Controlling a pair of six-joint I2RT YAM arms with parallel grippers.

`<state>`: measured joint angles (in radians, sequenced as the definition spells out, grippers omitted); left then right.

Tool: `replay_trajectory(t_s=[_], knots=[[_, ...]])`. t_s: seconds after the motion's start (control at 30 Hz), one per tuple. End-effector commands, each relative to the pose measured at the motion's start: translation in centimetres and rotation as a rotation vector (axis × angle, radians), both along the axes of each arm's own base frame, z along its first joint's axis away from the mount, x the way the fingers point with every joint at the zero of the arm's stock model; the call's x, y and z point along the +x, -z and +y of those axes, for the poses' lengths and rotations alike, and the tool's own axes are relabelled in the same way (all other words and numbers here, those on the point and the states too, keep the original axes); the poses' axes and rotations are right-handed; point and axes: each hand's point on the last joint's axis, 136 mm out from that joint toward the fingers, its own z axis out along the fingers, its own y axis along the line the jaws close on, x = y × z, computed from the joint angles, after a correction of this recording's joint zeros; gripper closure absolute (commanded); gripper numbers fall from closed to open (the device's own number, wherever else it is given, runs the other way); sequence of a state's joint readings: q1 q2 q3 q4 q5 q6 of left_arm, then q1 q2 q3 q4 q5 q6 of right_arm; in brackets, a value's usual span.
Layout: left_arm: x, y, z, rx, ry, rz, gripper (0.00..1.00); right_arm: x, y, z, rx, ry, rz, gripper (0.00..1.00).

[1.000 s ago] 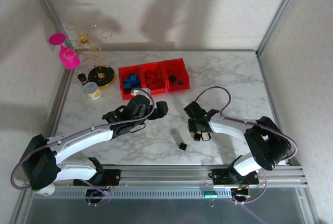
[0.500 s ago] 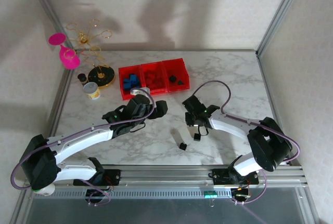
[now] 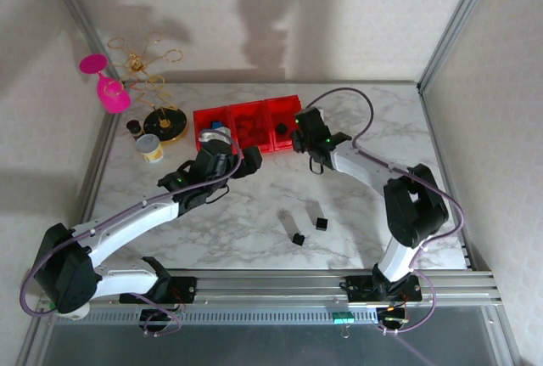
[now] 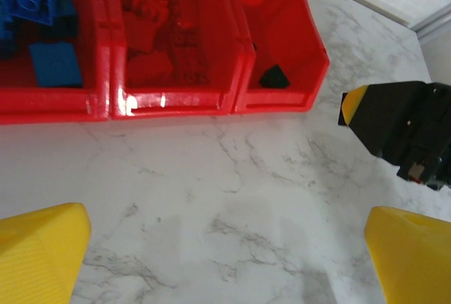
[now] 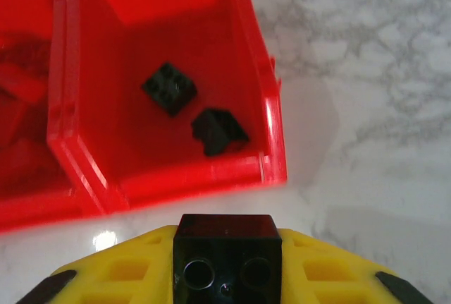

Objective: Sort the legos into containers by color
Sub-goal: Place the lego in the container.

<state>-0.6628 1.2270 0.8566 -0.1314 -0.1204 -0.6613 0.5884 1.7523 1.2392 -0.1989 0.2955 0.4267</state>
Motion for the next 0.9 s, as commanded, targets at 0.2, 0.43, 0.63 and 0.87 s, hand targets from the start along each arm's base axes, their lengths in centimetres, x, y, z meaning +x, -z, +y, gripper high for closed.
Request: replay_trajectory(t_s=[0.2,0.43,0.63,0.87], knots=[[2.2,-2.0,1.9,0.004,-0.051,-0.043,0.01,7.2,-0.1,2.6,-0.054,-0.01,-0.096,0.7],[2.5,-1.5,2.6,0.008,-0.063,-0.036,0.0,10.4,1.5,2.9,-0.088,0.005,-0.09,0.64],[2.5,-1.4,2.8,0.01,-0.063,-0.031,0.0,11.0,0.3,3.9,-0.069,-0.033,-0.106,0.48],[2.1,-1.9,2.0,-0.03,-0.027,-0.035,0.0,7.6,-3.8,4.1,0.035,-0.081,-0.112,0.44]])
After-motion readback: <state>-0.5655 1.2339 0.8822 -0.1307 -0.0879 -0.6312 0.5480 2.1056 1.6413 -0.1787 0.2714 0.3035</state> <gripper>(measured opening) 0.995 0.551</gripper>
